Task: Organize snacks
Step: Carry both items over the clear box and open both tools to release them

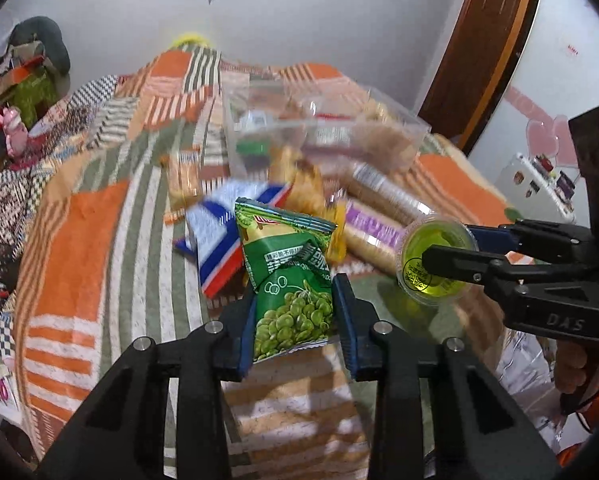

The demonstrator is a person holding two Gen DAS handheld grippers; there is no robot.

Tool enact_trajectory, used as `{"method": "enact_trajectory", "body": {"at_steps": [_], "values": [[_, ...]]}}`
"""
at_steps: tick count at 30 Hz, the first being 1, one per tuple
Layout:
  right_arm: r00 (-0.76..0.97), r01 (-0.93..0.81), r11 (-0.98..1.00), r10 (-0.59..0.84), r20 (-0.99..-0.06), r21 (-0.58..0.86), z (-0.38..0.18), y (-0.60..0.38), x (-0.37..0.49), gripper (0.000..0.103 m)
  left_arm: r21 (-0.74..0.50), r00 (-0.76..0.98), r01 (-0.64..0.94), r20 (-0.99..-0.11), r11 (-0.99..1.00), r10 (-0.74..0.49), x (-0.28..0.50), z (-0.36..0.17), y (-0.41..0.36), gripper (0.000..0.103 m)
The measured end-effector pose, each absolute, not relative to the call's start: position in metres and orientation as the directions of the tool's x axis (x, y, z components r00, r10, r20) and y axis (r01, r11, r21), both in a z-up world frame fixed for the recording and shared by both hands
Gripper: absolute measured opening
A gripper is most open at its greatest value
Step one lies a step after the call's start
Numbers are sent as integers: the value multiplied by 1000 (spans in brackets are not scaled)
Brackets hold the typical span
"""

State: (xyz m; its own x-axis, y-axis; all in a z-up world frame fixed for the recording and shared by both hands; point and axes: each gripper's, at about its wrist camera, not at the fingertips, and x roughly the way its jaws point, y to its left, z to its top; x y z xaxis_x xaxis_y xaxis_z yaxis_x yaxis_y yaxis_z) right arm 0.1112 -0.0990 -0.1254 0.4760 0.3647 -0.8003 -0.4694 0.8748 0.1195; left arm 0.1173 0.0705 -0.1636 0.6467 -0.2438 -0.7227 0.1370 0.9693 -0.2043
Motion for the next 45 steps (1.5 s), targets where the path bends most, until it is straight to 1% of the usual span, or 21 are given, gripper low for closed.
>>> {"method": "enact_trajectory", "body": {"at_steps": [7,15,23,27,34,39,45], "values": [[550,-452,886,372,-748,108,-97,-113,128,39,-176,699,148,-677,973,-229,136,-131,69,34],[633,-417,903,366,-682,97,-68,-128,159,39,-157,750,131,-629,979,-202,177,-99,70,34],[677,-393,914,360,-642,98,-56,-130,195,39,-144,774,128,-605,981,-189,223,-83,68,34],[678,-394,914,357,-643,92,-58,-125,212,39,-138,772,131,-607,982,-188,245,-85,64,34],[659,-401,911,358,-662,94,-72,-114,240,39,-159,737,135,-643,978,-207,285,-104,63,34],[634,-407,909,351,-689,89,-87,-106,255,39,-187,696,136,-681,973,-228,308,-122,66,34],[599,-409,908,341,-724,90,-103,-100,272,39,-185,667,133,-710,974,-226,324,-138,63,35]]}}
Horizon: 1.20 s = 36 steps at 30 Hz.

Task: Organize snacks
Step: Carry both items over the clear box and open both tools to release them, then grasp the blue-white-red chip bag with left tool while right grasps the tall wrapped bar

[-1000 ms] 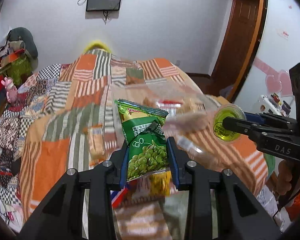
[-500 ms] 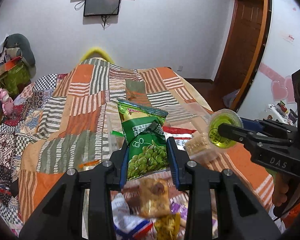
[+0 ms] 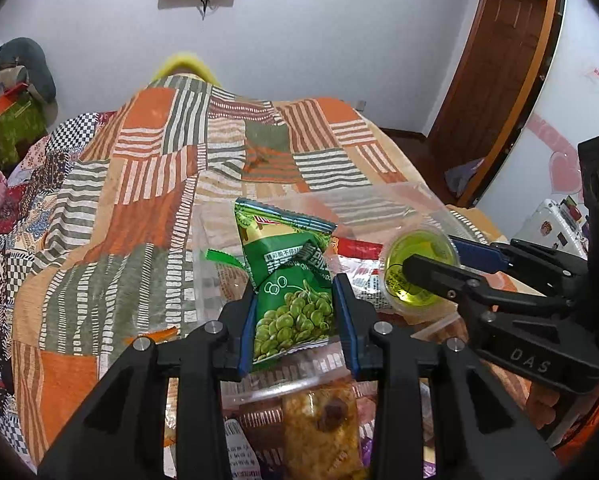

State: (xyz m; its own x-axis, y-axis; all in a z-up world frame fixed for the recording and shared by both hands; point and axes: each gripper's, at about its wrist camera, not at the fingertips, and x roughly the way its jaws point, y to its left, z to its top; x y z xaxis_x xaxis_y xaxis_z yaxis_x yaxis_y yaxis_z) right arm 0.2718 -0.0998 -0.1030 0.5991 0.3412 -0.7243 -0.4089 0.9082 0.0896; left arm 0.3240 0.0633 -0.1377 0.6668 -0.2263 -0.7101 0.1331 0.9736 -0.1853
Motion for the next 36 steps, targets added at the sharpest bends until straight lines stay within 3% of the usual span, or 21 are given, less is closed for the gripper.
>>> {"method": "enact_trajectory", "body": {"at_steps": [10,18,27,36], "values": [[564,-417,905,332,-756,87,-111,-96,280,40,-173,650,136,-728,976,-219,331,-147,60,36],[601,-427,902,338,-724,66,-91,-103,267,40,-205,664,128,-709,970,-237,315,-132,69,37],[596,-459,887,350,-723,51,-84,-113,238,41,-159,695,119,-692,980,-196,271,-113,84,51],[559,-473,880,339,-756,44,-100,-124,209,45,-152,635,88,-753,984,-173,230,-138,97,63]]}}
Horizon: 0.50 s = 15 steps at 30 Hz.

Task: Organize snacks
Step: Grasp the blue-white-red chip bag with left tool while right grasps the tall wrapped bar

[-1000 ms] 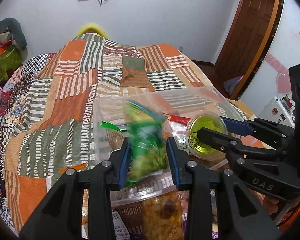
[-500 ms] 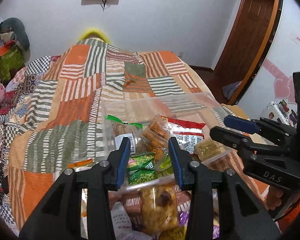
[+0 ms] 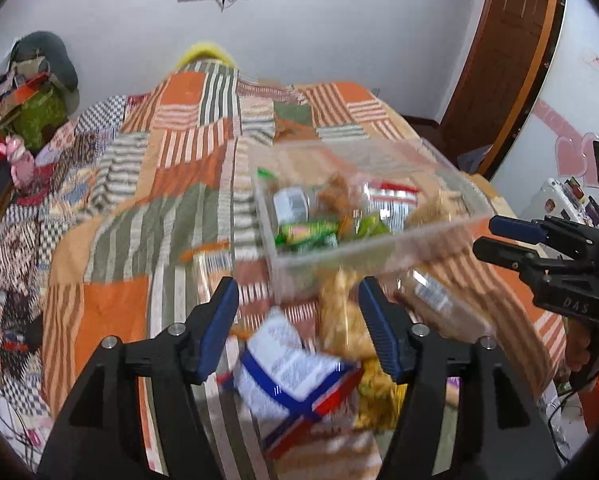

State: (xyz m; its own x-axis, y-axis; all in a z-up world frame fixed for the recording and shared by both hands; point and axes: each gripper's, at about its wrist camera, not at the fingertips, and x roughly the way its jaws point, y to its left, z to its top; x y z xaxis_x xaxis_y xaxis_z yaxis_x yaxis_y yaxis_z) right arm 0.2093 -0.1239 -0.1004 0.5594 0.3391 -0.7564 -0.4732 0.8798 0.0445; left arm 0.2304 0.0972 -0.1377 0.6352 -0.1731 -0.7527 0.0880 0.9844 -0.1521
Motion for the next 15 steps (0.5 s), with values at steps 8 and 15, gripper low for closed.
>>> {"method": "enact_trajectory", "body": {"at_steps": [8,15], "values": [[492,-475,875,351,-796,93,-123,-128,195,47,-196,570,84,-795,977,-208,202,-169,89,68],[440,-474,873,350,-827,118,-143,-124,186,47,-140,576,53,-805,989,-145,189,-186,86,79]]}}
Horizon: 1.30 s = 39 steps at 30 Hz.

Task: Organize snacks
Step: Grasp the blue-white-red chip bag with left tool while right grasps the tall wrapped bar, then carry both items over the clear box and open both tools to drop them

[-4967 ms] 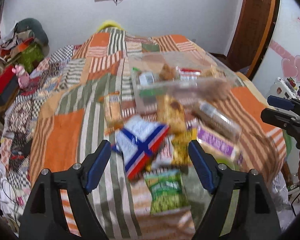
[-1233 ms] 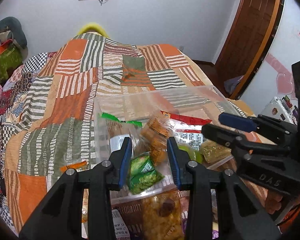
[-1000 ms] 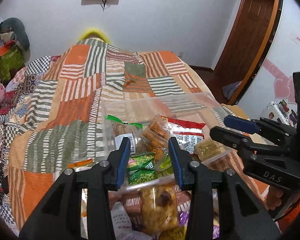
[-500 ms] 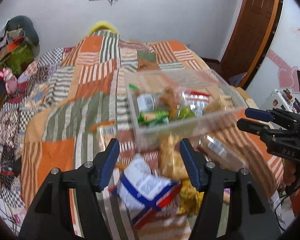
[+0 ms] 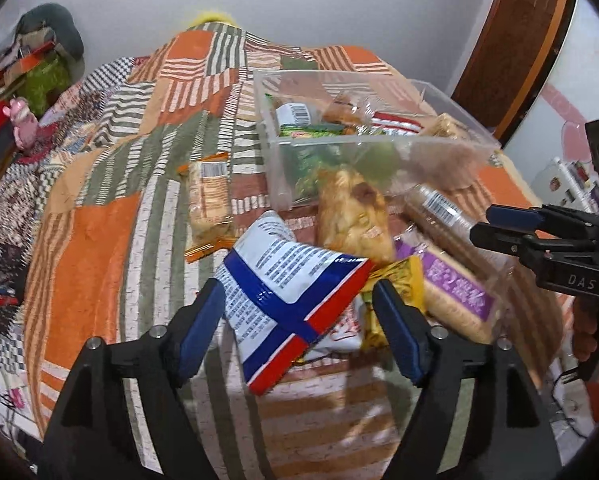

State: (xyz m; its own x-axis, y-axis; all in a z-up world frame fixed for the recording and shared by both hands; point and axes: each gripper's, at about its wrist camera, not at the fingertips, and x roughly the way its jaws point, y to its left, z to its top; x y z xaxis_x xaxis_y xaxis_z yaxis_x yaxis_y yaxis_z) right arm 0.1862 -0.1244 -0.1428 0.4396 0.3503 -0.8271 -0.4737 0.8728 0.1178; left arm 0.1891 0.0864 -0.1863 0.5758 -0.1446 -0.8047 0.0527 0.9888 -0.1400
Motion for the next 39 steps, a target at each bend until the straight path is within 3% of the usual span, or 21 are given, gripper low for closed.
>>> {"method": "enact_trajectory", "body": {"at_steps": [17,20,28,39], "values": [[392,-471,876,311,-866,102,-169,-114,194,46,-230,558,-15,-809,973,-183,216,-219,104,79],[396,-479,873,309,-865,92,-168,-113,193,37,-244,563,-8,-803,970,-197,215,-219,103,71],[401,-471,876,316,-860,102,-166,-118,189,35,-247,551,-38,-814,968,-186,208,-216,111,50],[424,-456,882,330,-844,116,-153,-134,179,34,-223,586,-54,-796,973,-150,179,-193,115,47]]}}
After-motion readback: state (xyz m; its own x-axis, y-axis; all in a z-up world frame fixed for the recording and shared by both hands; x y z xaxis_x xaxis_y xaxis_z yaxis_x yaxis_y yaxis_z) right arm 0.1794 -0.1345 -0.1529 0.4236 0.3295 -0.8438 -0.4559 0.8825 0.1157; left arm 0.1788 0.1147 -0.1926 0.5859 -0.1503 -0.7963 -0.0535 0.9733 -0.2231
